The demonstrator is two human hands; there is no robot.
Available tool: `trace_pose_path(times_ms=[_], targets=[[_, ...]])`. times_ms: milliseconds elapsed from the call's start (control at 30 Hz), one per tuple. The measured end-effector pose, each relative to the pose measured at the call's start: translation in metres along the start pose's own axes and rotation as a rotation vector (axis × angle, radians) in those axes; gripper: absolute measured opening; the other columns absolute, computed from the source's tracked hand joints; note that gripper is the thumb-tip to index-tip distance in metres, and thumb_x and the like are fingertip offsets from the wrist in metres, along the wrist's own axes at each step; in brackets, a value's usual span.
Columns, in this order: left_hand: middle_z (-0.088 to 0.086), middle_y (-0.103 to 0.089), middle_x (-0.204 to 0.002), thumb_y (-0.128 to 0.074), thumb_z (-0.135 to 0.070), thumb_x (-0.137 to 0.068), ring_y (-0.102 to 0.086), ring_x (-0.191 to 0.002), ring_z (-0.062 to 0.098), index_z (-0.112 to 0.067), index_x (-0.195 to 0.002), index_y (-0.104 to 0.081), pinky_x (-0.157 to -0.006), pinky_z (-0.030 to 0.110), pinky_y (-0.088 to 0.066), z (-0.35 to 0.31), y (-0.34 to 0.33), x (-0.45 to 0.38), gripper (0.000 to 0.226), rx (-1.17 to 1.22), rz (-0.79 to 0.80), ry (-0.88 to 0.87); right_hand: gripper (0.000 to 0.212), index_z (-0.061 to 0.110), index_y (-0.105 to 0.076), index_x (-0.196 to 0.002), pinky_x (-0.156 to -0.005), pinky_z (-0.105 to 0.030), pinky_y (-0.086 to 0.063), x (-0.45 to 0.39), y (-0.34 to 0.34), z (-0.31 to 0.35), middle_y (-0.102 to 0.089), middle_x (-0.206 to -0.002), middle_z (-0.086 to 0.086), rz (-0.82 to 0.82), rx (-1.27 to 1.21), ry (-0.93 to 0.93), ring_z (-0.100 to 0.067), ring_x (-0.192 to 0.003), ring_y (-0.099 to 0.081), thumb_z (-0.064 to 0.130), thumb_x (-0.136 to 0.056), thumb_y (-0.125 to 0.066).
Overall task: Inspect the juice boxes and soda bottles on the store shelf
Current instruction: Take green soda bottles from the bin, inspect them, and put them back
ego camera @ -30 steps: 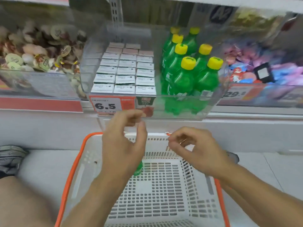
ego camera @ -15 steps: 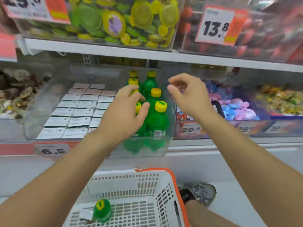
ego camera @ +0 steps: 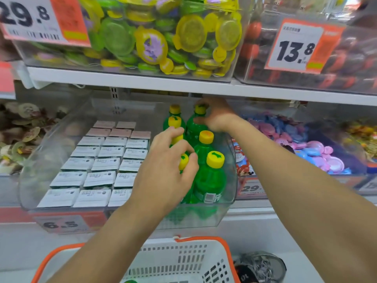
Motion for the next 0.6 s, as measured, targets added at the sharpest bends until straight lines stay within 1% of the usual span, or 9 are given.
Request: trace_pose_path(times_ms=[67,133,200,233,333,433,533,600], targets=[[-0.002,-0.047,-0.142,-0.047,-0.04,-0.09,-0.035,-0.136,0.012,-0.02,-0.093,-0.068,-0.101,0.019,-0.025,-0.001,0.0,0.0,0.029,0.011,0.001,0.001,0.048,0.013,-0.063,-0.126,-0.095,-0.03,-0.045,0.01,0.003,-0.001,-0.062,-0.128,-0.008,-0.047,-0.061,0.016,-0.025,-0.115,-0.058,0.02,-0.082,-0.081],[-0.002,-0.047,-0.142,-0.047,-0.039,-0.089,-0.034,-0.137,0.012,-0.019,-0.093,-0.068,-0.101,0.02,-0.025,-0.002,0.0,0.0,0.029,0.022,0.002,0.01,0.043,0.01,-0.065,-0.122,-0.089,-0.025,-0.045,0.028,0.011,0.003,-0.065,-0.117,-0.009,-0.127,-0.175,0.064,-0.019,-0.101,-0.057,0.01,-0.082,-0.079],[-0.001,-0.047,-0.142,-0.046,-0.039,-0.089,-0.033,-0.139,0.013,-0.019,-0.093,-0.068,-0.102,0.021,-0.026,-0.003,-0.001,0.0,0.03,0.028,0.001,0.017,0.038,0.011,-0.067,-0.118,-0.084,-0.02,-0.041,0.051,0.022,0.008,-0.067,-0.11,-0.007,-0.228,-0.24,0.113,-0.015,-0.096,-0.055,0.005,-0.082,-0.076],[-0.001,-0.047,-0.142,-0.046,-0.039,-0.089,-0.032,-0.14,0.013,-0.018,-0.093,-0.068,-0.102,0.021,-0.026,-0.003,-0.001,0.001,0.03,0.029,0.002,0.018,0.037,0.014,-0.069,-0.117,-0.084,-0.02,-0.041,0.062,0.027,0.01,-0.068,-0.108,-0.004,-0.275,-0.247,0.125,-0.014,-0.095,-0.056,0.005,-0.082,-0.076],[-0.001,-0.047,-0.144,-0.049,-0.035,-0.093,-0.03,-0.142,0.013,-0.017,-0.092,-0.067,-0.105,0.021,-0.024,-0.003,0.0,0.001,0.025,0.032,0.013,0.019,0.037,0.015,-0.071,-0.115,-0.091,-0.023,-0.048,0.09,0.04,0.014,-0.071,-0.105,-0.001,-0.406,-0.289,0.177,-0.014,-0.094,-0.062,0.002,-0.081,-0.074],[0.0,-0.044,-0.148,-0.054,-0.028,-0.095,-0.027,-0.145,0.013,-0.017,-0.091,-0.066,-0.108,0.02,-0.021,-0.003,0.0,0.001,0.017,0.031,0.02,0.019,0.037,0.012,-0.071,-0.114,-0.095,-0.024,-0.05,0.117,0.054,0.015,-0.07,-0.108,0.004,-0.538,-0.353,0.256,-0.01,-0.1,-0.064,-0.004,-0.081,-0.072],[-0.001,-0.042,-0.15,-0.054,-0.027,-0.096,-0.025,-0.146,0.013,-0.017,-0.091,-0.065,-0.107,0.021,-0.021,-0.004,0.0,0.002,0.016,0.033,0.033,0.031,0.037,0.007,-0.069,-0.115,-0.095,-0.029,-0.054,0.145,0.066,0.02,-0.065,-0.113,0.006,-0.661,-0.365,0.348,-0.018,-0.11,-0.065,-0.011,-0.082,-0.069],[-0.001,-0.041,-0.151,-0.055,-0.027,-0.096,-0.024,-0.146,0.013,-0.017,-0.093,-0.065,-0.107,0.021,-0.021,-0.006,0.002,0.003,0.014,0.04,0.049,0.038,0.036,0.003,-0.068,-0.115,-0.095,-0.033,-0.054,0.167,0.077,0.025,-0.062,-0.115,0.006,-0.73,-0.348,0.377,-0.023,-0.111,-0.063,-0.013,-0.083,-0.066]])
Point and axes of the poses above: each hand's wrist, its own x-axis away from the middle knuckle, its own y-axis out of the back of the hand, z = x × y, the point moved 8 cm from there along -x, towards the middle knuckle
